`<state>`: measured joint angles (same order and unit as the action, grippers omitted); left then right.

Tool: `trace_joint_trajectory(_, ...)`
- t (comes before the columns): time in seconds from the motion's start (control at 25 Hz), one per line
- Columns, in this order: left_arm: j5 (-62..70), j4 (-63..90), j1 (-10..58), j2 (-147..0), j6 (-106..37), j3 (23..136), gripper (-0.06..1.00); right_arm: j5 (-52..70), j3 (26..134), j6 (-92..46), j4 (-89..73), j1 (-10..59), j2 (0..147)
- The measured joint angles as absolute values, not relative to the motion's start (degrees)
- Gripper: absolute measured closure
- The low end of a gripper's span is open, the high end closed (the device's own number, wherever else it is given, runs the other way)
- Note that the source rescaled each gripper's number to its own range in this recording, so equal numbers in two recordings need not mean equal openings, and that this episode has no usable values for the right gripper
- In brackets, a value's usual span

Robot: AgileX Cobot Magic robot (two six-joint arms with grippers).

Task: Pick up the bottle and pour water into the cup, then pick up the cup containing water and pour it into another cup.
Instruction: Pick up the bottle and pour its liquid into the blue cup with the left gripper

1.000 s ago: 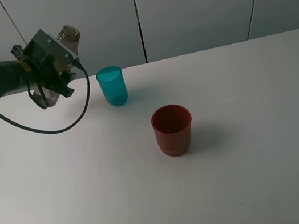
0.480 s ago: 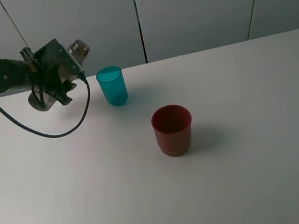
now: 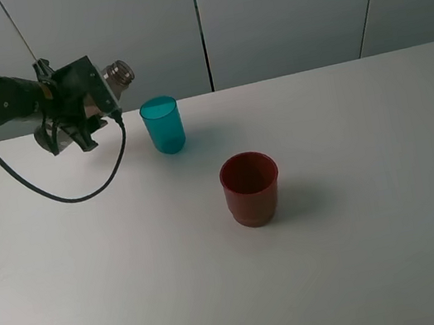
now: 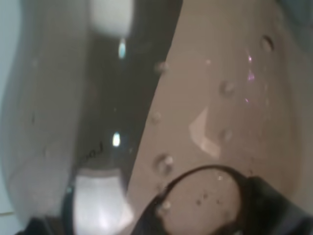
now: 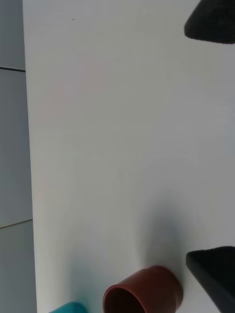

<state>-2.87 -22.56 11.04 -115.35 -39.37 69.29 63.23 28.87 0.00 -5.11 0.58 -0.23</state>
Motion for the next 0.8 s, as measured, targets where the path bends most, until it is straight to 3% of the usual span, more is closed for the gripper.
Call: trace_joint_trajectory(0.8,4.75,-27.55,12.53,-117.27,-40.81,74.7,0.93,63.23,28.87,0.0,-5.11,0.58,-0.23)
